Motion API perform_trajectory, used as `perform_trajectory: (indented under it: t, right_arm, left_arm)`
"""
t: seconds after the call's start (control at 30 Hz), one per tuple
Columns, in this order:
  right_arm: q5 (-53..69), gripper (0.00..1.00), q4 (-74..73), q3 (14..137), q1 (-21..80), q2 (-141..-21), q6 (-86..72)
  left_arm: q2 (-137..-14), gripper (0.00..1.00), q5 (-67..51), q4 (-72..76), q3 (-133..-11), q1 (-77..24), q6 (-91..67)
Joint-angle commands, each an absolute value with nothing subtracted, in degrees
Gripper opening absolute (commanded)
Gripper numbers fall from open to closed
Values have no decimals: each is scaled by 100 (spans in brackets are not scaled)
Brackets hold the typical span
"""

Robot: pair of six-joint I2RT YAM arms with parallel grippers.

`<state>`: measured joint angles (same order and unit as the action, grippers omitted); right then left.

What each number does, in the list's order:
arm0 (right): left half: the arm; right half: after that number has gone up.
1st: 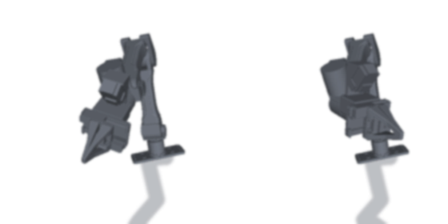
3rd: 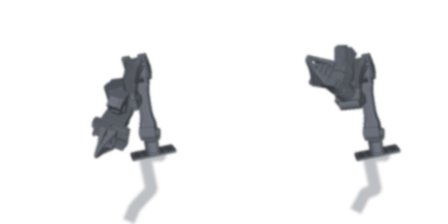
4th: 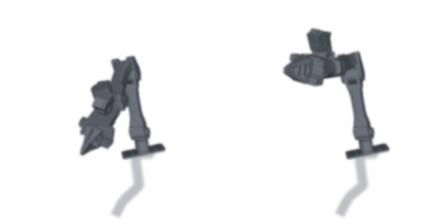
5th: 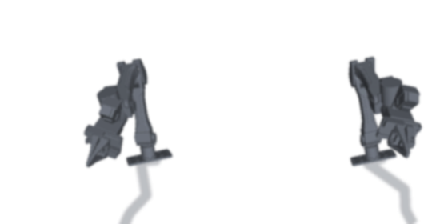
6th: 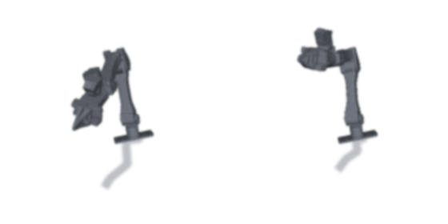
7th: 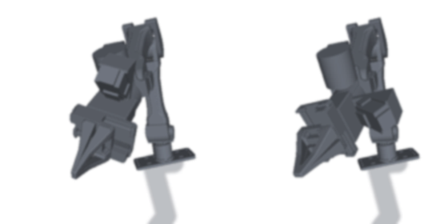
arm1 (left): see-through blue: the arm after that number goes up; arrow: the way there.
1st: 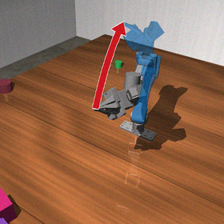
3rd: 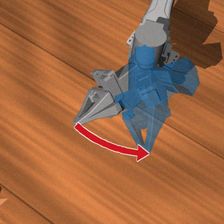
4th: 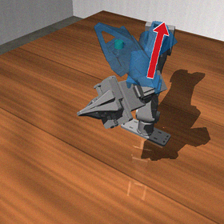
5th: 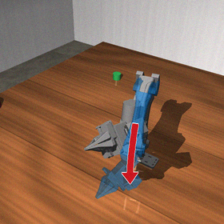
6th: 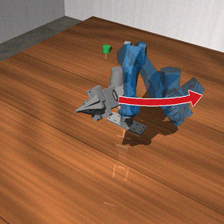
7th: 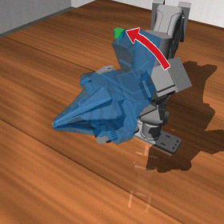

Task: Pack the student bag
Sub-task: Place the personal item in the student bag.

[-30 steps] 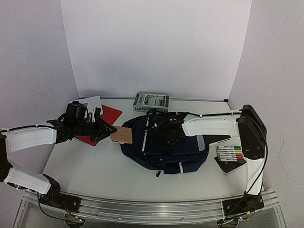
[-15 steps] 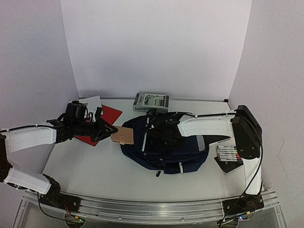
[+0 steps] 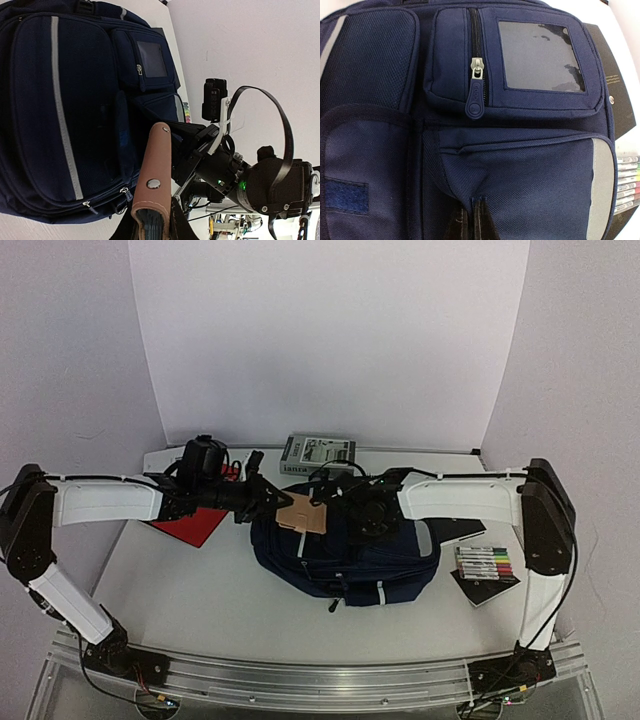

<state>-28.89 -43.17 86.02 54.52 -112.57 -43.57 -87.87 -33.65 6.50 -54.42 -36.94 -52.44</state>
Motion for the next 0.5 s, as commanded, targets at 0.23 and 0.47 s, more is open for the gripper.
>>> perform_trajectory:
  t: [0.23, 0.47]
  right_arm:
    - [-2463, 0, -3387, 8211, 5360, -10356, -4422]
    - [-2359, 0, -3252, 8138, 5358, -10142, -4487]
  left_arm:
    - [-10053, 0, -3933, 2311, -6331, -3879, -5951]
    - [-10686, 0, -3705, 2195, -6704, -3910, -5946]
